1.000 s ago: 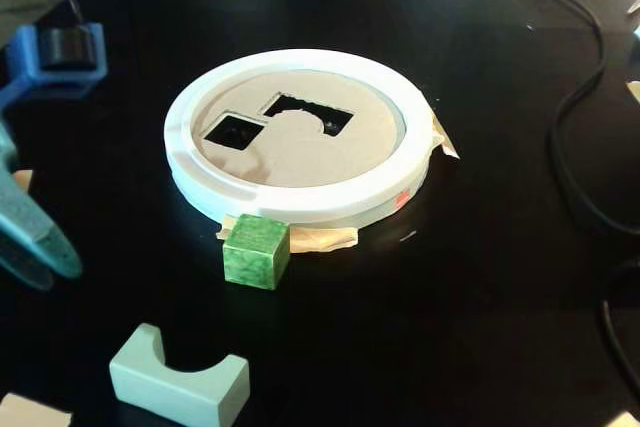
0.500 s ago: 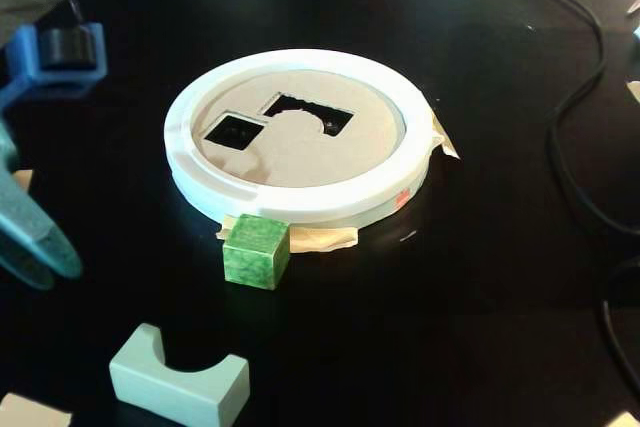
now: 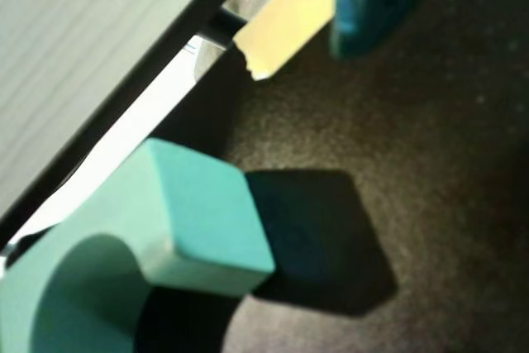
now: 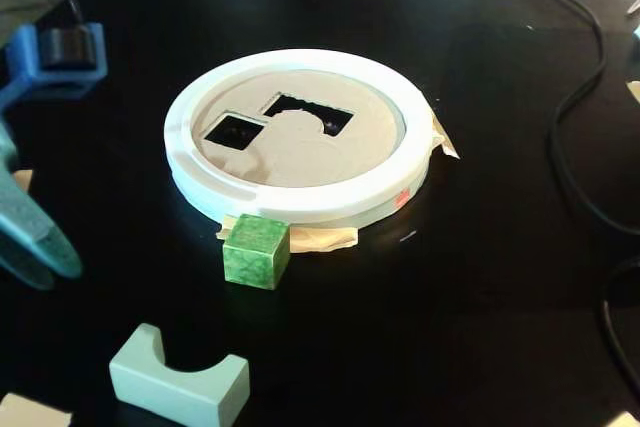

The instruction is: Pick up the square block and drop it in corresponding square shaped hole

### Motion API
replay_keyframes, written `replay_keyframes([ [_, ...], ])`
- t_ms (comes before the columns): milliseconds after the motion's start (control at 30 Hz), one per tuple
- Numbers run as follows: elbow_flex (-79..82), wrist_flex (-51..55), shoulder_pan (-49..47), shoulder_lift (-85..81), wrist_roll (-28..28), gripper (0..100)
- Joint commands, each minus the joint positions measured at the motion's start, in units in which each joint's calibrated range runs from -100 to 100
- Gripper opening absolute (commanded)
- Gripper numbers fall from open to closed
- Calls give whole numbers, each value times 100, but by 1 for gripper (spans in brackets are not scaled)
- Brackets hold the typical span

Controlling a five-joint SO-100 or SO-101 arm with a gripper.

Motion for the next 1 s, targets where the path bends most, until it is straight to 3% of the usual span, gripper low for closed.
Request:
replay_keyframes([
  [0,-1,-142,60,-80,-10,71],
  [633,-520,-152,-115,-80,24,71],
  [967,-1622,-142,-128,-62,5,71],
])
